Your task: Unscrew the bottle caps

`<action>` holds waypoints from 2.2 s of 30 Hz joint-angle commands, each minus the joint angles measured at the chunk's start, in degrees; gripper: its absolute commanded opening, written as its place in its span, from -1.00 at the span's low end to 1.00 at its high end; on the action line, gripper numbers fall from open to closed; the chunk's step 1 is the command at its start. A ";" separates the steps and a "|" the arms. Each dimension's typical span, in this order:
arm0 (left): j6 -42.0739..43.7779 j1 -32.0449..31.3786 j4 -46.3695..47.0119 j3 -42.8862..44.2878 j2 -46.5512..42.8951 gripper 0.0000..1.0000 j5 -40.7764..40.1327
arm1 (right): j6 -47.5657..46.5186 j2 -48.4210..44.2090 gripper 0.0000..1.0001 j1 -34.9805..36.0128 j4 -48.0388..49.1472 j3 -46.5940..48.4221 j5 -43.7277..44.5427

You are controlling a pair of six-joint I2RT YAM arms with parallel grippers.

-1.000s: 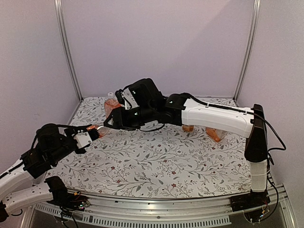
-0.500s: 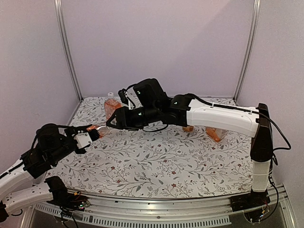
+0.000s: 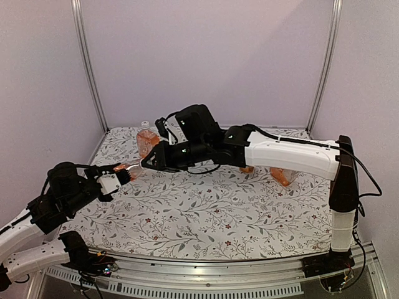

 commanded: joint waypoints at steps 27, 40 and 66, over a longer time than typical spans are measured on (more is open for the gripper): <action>1.91 0.00 -39.21 19.05 6.01 -0.73 37.17 | -116.41 -11.36 -1.00 27.98 3.71 -13.83 57.58; 2.46 0.04 -38.29 17.32 5.05 -0.74 33.77 | -120.40 -18.41 -1.00 28.30 10.52 -23.69 60.15; -1.71 0.04 -34.61 17.21 3.98 -0.75 34.97 | -104.66 -15.70 0.25 26.25 9.45 -21.85 51.97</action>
